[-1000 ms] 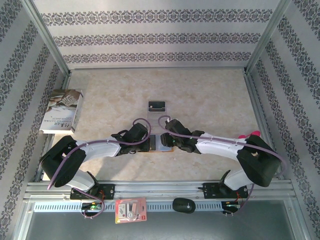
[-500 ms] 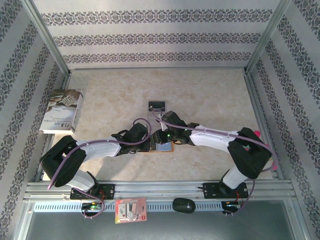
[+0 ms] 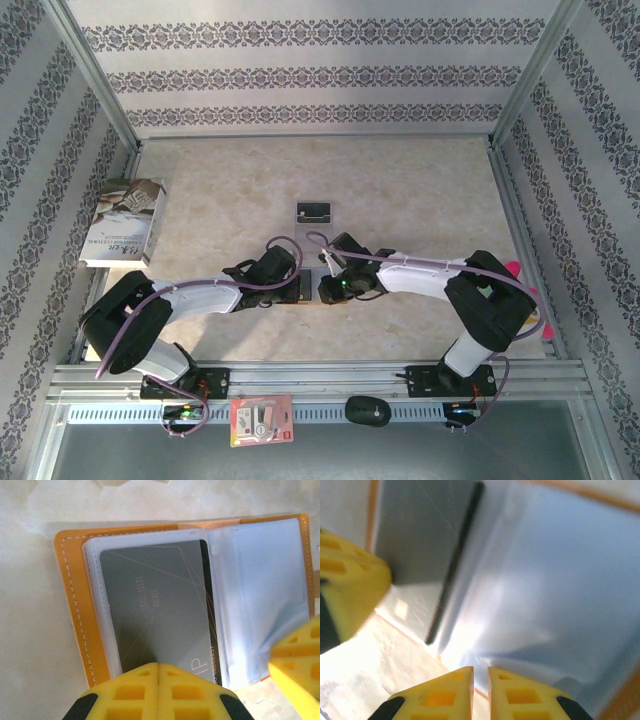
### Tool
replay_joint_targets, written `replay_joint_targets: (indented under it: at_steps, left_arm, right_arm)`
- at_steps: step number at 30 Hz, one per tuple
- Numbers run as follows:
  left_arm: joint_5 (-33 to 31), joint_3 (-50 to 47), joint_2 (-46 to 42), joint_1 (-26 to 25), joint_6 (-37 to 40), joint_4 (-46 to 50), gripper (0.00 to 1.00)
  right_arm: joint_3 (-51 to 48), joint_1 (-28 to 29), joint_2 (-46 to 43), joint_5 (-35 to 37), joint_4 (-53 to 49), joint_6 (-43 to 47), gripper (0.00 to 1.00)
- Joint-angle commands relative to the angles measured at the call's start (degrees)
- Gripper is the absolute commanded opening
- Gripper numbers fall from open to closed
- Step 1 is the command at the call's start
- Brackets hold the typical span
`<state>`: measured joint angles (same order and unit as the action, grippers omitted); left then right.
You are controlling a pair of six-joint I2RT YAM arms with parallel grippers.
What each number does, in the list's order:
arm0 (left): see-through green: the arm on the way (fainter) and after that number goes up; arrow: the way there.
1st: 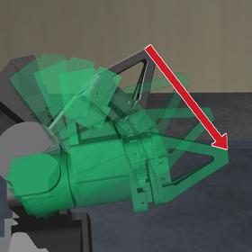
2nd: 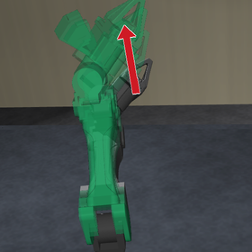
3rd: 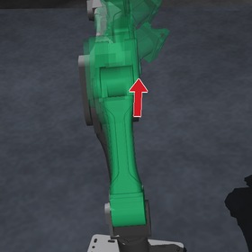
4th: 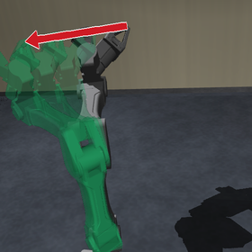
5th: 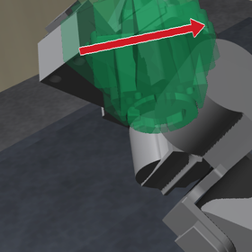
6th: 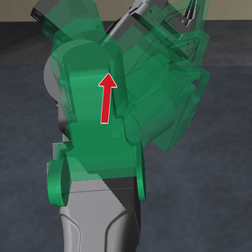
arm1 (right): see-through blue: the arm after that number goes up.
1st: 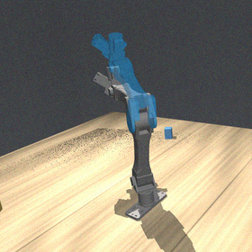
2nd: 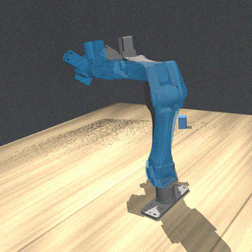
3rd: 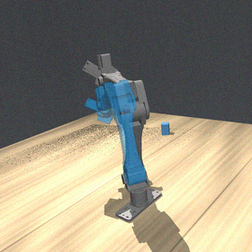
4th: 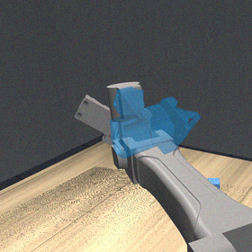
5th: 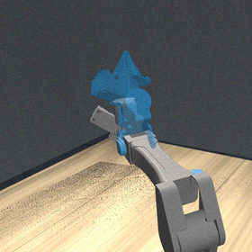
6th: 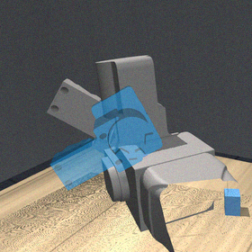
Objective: Take the credit cards out of the card holder
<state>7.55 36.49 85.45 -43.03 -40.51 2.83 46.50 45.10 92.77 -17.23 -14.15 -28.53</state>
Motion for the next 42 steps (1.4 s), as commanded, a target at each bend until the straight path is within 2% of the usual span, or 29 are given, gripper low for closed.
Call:
replay_joint_targets:
  at_steps: [1,4,6,10,14,18,21,25,34,42]
  left_arm:
    - [1.25,-1.02,1.76,0.22,1.11,1.83,0.0]
    - [1.56,-1.43,1.57,0.4,1.05,1.31,0.0]
    - [1.64,-1.78,1.56,0.49,0.81,0.7,0.0]
    - [1.9,-2.03,1.49,0.53,0.83,0.33,0.0]
    - [1.81,-2.2,1.06,0.75,0.83,0.33,0.0]
    - [1.78,-2.43,0.82,0.82,0.83,0.46,0.0]
    - [1.6,-2.65,0.64,0.78,0.79,0.58,0.0]
    - [1.98,-2.63,1.05,1.01,0.84,0.08,0.0]
    - [2.63,-3.23,1.45,1.82,0.65,-0.5,0.0]
    - [3.16,-3.38,1.37,2.07,0.48,-0.99,0.0]
  right_arm:
    - [-1.92,-0.46,-3.04,2.63,-5.62,-0.45,0.15]
    - [-2.99,-0.69,-6.76,6.9,-9.35,-1.6,0.15]
    - [-2.43,-0.64,-10.24,9.61,-11.1,-1.37,0.2]
    - [1.52,-0.52,-14.08,8.2,-9.2,1.06,0.24]
    - [8.23,-0.48,-7.42,4.44,-8.12,3.14,0.24]
    - [10.39,-0.41,0.35,2.92,-5.18,2.55,0.21]
    - [9.12,-0.26,3.48,2.29,-3.77,1.81,0.2]
    - [4.76,-0.1,3.52,2.99,-3.41,0.68,0.19]
    - [-4.31,-1.59,-1.65,9.54,-5.33,-2.34,0.17]
    - [1.21,-0.41,-11.14,13.47,-8.56,1.33,0.24]
